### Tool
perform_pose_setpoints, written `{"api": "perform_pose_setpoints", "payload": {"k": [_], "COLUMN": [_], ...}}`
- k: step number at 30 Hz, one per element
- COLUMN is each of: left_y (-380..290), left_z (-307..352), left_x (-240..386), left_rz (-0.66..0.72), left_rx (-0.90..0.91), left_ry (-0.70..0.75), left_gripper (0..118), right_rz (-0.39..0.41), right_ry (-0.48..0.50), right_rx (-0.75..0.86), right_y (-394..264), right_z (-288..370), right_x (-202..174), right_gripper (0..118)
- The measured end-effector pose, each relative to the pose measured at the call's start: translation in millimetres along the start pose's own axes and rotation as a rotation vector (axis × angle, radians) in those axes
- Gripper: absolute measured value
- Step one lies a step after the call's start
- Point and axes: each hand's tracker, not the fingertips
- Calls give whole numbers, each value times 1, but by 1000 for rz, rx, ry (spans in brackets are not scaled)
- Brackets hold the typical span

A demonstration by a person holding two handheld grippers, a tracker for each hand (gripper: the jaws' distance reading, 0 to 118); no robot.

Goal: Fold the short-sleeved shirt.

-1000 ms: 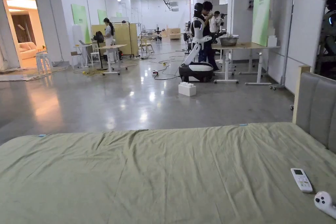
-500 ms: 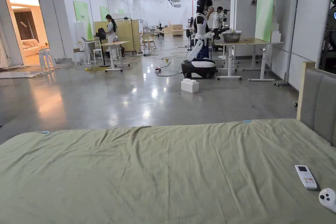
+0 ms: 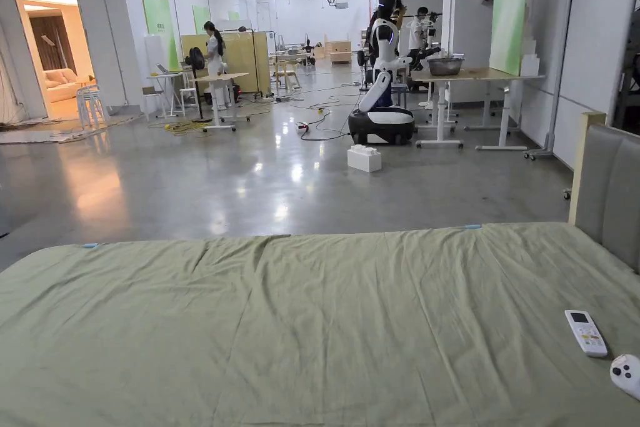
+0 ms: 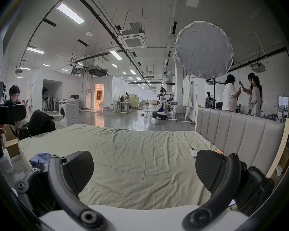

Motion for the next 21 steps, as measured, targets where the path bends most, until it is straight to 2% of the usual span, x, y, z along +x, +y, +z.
{"api": "perform_pose_setpoints", "payload": {"k": [21], "left_y": [-6], "left_z": [-5], "left_x": [1], "left_rz": [7], "left_rx": [-62], "left_ry": [17], "left_gripper": [118], "right_rz": [-6], "right_ry": [-3], "right_rx": [-5], "right_y": [-2], "right_z": [1], "right_x": [2], "right_gripper": [118]}}
